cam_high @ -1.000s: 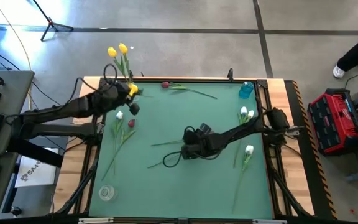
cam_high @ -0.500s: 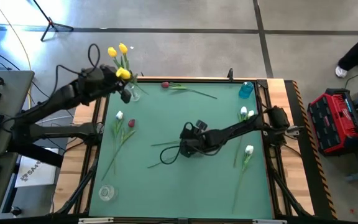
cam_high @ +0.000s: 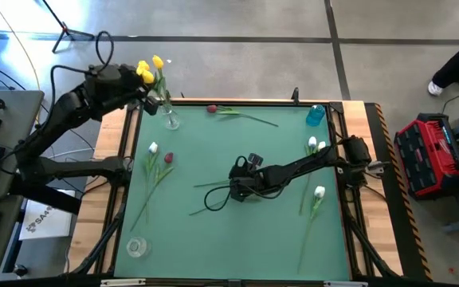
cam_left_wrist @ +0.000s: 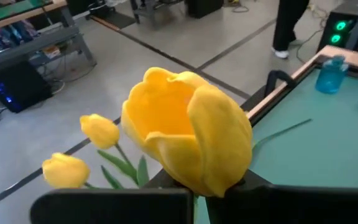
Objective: Sort flowers into vase by color
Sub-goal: Put the yellow tulip into the top transparent vase
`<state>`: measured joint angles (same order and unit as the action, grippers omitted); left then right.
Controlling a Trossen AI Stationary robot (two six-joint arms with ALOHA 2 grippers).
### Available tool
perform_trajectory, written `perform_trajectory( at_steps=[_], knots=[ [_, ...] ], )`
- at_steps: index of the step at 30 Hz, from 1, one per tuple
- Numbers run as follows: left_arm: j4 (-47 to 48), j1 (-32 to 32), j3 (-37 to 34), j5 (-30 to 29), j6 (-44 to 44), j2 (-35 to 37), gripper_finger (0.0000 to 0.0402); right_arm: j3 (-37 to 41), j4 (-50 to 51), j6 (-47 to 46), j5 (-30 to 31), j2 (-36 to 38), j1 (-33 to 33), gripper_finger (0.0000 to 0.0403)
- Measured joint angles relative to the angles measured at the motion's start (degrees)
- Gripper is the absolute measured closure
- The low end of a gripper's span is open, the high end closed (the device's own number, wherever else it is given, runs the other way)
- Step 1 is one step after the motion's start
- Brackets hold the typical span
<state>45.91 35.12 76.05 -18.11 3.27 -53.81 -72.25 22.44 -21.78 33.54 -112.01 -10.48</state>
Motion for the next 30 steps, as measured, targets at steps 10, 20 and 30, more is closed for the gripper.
perform_trajectory(
  at_steps=[10,20,30],
  knots=[
    [8.41,2.26,7.26,3.01,0.4,-4.69,0.0401,0.0,0.37,0.77,-1.02,0.0,0.11,0.0236],
    [10.99,3.56,14.0,3.01,1.48,-8.34,0.0401,0.0,-0.02,1.3,-2.56,0.0,1.95,0.0236],
    [13.92,3.56,15.39,4.99,1.35,-10.39,0.0401,0.0,-0.05,1.88,-2.71,0.0,2.46,0.0236]
  ],
)
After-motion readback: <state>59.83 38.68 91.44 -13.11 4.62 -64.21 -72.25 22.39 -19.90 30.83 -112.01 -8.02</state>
